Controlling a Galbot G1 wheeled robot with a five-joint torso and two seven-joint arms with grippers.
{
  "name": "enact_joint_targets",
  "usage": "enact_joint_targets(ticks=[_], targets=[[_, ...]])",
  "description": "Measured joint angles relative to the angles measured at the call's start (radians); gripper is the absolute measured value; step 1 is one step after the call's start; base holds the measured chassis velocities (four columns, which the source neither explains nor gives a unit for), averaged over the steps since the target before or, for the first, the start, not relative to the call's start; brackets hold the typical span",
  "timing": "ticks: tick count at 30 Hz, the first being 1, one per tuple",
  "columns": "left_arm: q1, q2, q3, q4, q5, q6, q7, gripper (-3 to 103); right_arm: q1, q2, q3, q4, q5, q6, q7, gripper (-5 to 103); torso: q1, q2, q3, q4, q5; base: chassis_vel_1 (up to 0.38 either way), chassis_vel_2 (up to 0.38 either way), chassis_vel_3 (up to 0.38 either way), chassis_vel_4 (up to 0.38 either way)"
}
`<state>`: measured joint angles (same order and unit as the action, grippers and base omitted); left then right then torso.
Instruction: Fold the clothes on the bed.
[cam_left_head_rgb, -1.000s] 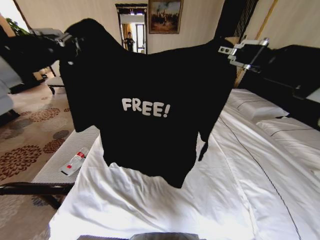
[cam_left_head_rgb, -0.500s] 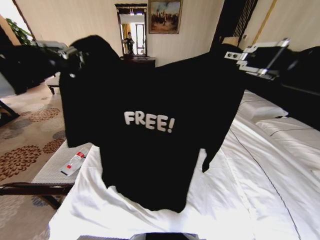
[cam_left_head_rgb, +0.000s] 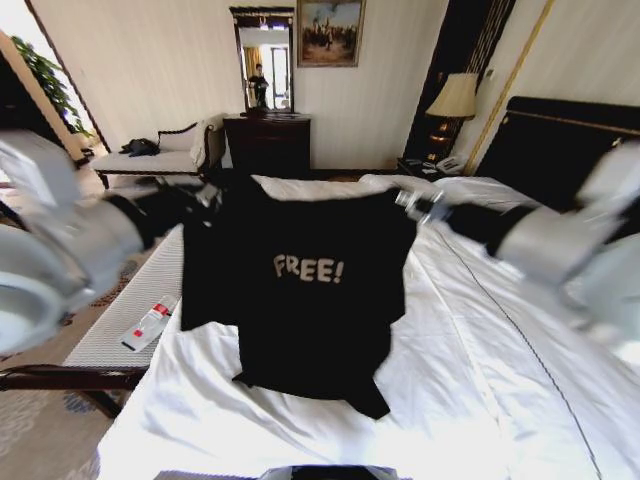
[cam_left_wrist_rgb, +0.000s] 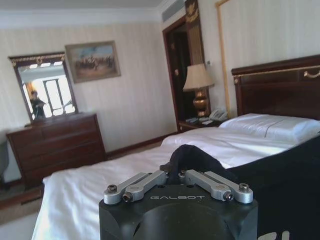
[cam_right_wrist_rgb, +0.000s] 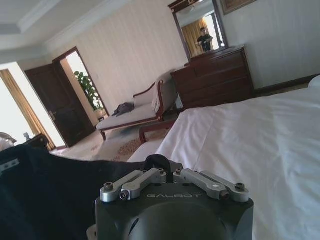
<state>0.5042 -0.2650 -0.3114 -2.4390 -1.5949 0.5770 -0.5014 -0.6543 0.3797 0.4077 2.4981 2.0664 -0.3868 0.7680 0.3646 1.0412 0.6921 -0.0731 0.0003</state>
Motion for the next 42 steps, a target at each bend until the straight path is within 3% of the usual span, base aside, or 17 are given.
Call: enact_joint_targets(ticks=[6,11,16,18,23,26,27,31,37,40,42], targets=[[-0.008,-0.112,0.186,0.105,0.156,-0.001,-0.004,0,-0.106,0.085,-0.064,-0.055,-0.2,-0.031,-0.084,1,0.0,0.0,0.0,-0.0001,-0.0004,0.0,0.0,0.0,0.0],[-0.025,-0.201,0.293,0.196,0.257,-0.013,0.008,0,-0.104,0.126,-0.14,-0.149,-0.302,-0.038,-0.127,1,0.0,0.0,0.0,0.0,-0.0002,0.0,0.0,0.0,0.0],[-0.019,-0.346,0.408,0.368,0.399,-0.032,0.034,0,-0.058,0.218,-0.283,-0.304,-0.447,-0.038,-0.189,1,0.0,0.0,0.0,-0.0002,-0.0005,0.0,0.0,0.0,0.0],[-0.018,-0.354,0.412,0.379,0.407,-0.034,0.038,0,-0.055,0.226,-0.293,-0.317,-0.46,-0.037,-0.193,1,0.0,0.0,0.0,-0.0001,-0.0004,0.0,0.0,0.0,0.0],[-0.018,-0.437,0.476,0.51,0.496,-0.055,0.07,0,-0.004,0.331,-0.408,-0.498,-0.561,-0.026,-0.232,1,0.0,0.0,0.0,-0.0001,-0.0003,0.0,0.0,0.0,0.0],[-0.023,-0.519,0.521,0.61,0.554,-0.063,0.079,0,0.044,0.42,-0.503,-0.643,-0.622,-0.01,-0.252,1,0.0,0.0,0.0,0.0,-0.0001,0.0,0.0,0.0,0.0],[-0.023,-0.519,0.521,0.61,0.554,-0.063,0.079,0,0.044,0.42,-0.503,-0.643,-0.622,-0.01,-0.252,1,0.0,0.0,0.0,0.0,-0.0001,0.0,0.0,0.0,0.0],[-0.046,-0.654,0.566,0.764,0.62,-0.079,0.094,0,0.091,0.512,-0.571,-0.825,-0.691,0.013,-0.289,1,0.0,0.0,0.0,0.0,-0.0005,0.0,0.0,0.0,0.0],[-0.092,-0.769,0.572,0.96,0.72,-0.127,0.142,0,0.156,0.586,-0.606,-1.029,-0.752,0.044,-0.333,1,0.0,0.0,0.0,-0.0003,-0.0001,0.0,0.0,0.0,0.0],[-0.108,-0.792,0.562,1.009,0.736,-0.139,0.152,0,0.176,0.603,-0.61,-1.07,-0.764,0.053,-0.344,1,0.0,0.0,0.0,-0.0002,0.0001,0.0,0.0,0.0,0.0],[-0.147,-0.843,0.548,1.109,0.775,-0.168,0.179,0,0.218,0.635,-0.618,-1.144,-0.789,0.067,-0.368,1,0.0,0.0,0.0,0.0002,-0.0002,0.0,0.0,0.0,0.0]])
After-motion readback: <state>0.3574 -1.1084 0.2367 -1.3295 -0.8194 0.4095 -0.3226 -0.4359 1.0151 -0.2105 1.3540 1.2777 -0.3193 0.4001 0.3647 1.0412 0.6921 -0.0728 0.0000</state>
